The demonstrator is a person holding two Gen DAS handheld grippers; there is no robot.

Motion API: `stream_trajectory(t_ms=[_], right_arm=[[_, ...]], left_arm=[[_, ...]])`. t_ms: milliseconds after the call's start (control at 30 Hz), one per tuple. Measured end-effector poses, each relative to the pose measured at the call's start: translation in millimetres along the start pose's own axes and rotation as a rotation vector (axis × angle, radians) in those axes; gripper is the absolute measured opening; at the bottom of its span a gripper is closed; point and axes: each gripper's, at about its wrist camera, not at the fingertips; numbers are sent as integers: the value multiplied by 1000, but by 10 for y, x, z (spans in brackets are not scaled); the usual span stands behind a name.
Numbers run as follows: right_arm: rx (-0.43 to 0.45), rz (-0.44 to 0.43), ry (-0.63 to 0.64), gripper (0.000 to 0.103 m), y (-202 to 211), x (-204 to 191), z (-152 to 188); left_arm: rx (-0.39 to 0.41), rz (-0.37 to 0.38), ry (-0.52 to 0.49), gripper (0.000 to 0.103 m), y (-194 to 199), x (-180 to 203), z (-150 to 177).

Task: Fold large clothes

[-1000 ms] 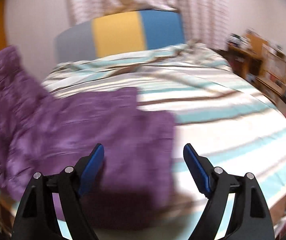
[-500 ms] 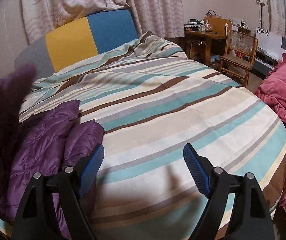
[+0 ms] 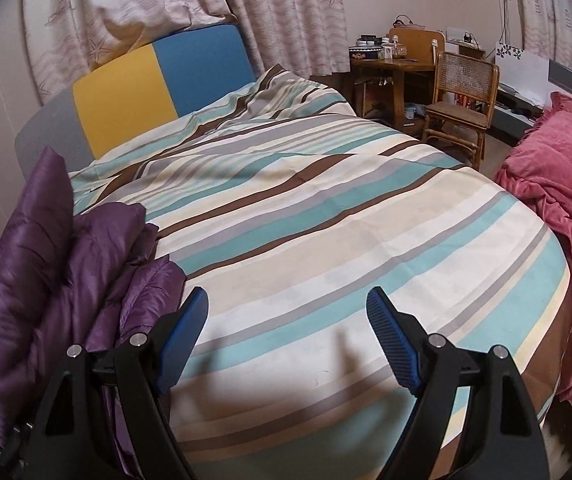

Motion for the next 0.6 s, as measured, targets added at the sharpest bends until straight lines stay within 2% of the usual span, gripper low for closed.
stream_trajectory(t_ms=[133, 200, 233, 267, 333, 467, 533, 600], right_arm=[[-11, -5, 8, 81, -10, -38, 37], [-12, -11, 18, 81, -5, -67, 40], [-10, -13, 22, 81, -4, -82, 39], [-6, -15, 29, 81, 12, -103, 39], [2, -18, 40, 81, 51, -132, 32], [13, -33, 40, 81, 130, -139, 1], [25, -52, 37, 81, 221, -176, -36], [42, -78, 42, 81, 313, -233, -83]], left_arm=[[-29, 32, 7, 26, -68, 13, -9], [-22, 76, 30, 38, -18, -24, -46], [-12, 101, 42, 50, 35, -27, -62], [4, 142, 55, 68, 102, -37, -88], [48, 200, 74, 83, 274, -43, -111], [118, 284, 117, 83, 646, -102, -175], [168, 268, 133, 84, 821, -198, -190], [227, 211, 175, 90, 985, -397, -197]])
Point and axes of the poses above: each gripper's, at about its wrist camera, not at the fingertips, and y roughly against the way its jaws point, x to its right, z to its underside, and after that the axes turned 1 degree about -y, right-handed
